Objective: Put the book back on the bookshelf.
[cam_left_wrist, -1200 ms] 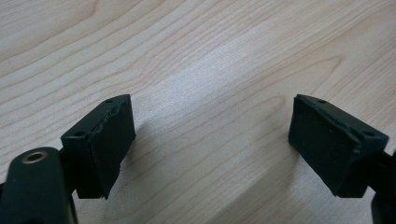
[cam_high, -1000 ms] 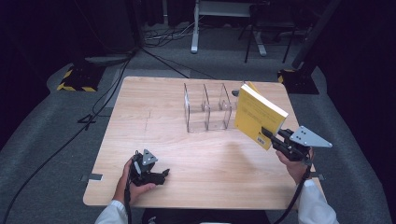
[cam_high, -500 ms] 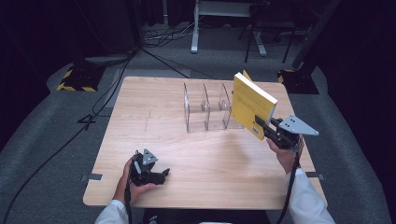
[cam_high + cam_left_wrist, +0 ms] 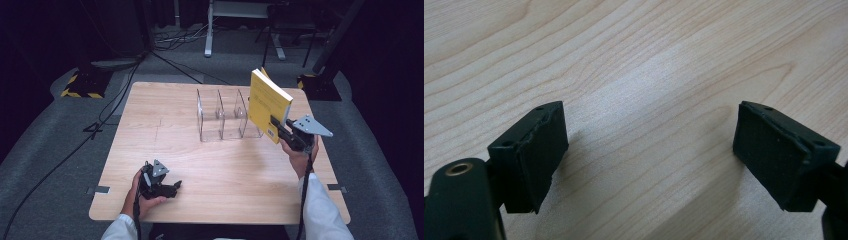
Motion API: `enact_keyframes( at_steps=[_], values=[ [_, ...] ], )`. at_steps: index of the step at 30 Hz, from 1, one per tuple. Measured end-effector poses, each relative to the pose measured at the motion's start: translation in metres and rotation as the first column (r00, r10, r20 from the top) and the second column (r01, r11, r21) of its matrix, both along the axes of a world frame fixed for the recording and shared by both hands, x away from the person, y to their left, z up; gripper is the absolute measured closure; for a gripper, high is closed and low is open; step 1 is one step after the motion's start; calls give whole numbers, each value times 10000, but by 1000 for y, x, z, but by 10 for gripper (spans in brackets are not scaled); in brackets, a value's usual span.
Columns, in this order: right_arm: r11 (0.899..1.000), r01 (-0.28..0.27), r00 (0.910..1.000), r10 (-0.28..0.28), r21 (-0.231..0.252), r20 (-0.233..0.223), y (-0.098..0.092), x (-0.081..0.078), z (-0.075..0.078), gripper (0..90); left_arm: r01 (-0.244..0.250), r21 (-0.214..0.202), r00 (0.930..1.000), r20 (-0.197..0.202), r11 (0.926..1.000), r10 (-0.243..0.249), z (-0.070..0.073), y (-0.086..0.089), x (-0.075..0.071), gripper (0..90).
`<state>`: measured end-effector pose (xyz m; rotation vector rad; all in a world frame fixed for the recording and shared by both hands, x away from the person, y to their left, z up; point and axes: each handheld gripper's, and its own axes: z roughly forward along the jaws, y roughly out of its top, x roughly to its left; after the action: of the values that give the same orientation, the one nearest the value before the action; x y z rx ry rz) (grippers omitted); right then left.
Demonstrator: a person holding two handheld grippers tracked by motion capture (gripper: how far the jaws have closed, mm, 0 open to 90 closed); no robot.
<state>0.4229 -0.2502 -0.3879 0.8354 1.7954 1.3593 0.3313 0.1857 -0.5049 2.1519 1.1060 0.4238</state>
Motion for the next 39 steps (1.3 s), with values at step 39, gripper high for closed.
enact_keyframes(
  at_steps=[39],
  values=[
    [9915,1213,9902,-1175,481,-753,45,73,-46,762,141,28,9999,19,9999,-141,0,0,0,148]
  ],
)
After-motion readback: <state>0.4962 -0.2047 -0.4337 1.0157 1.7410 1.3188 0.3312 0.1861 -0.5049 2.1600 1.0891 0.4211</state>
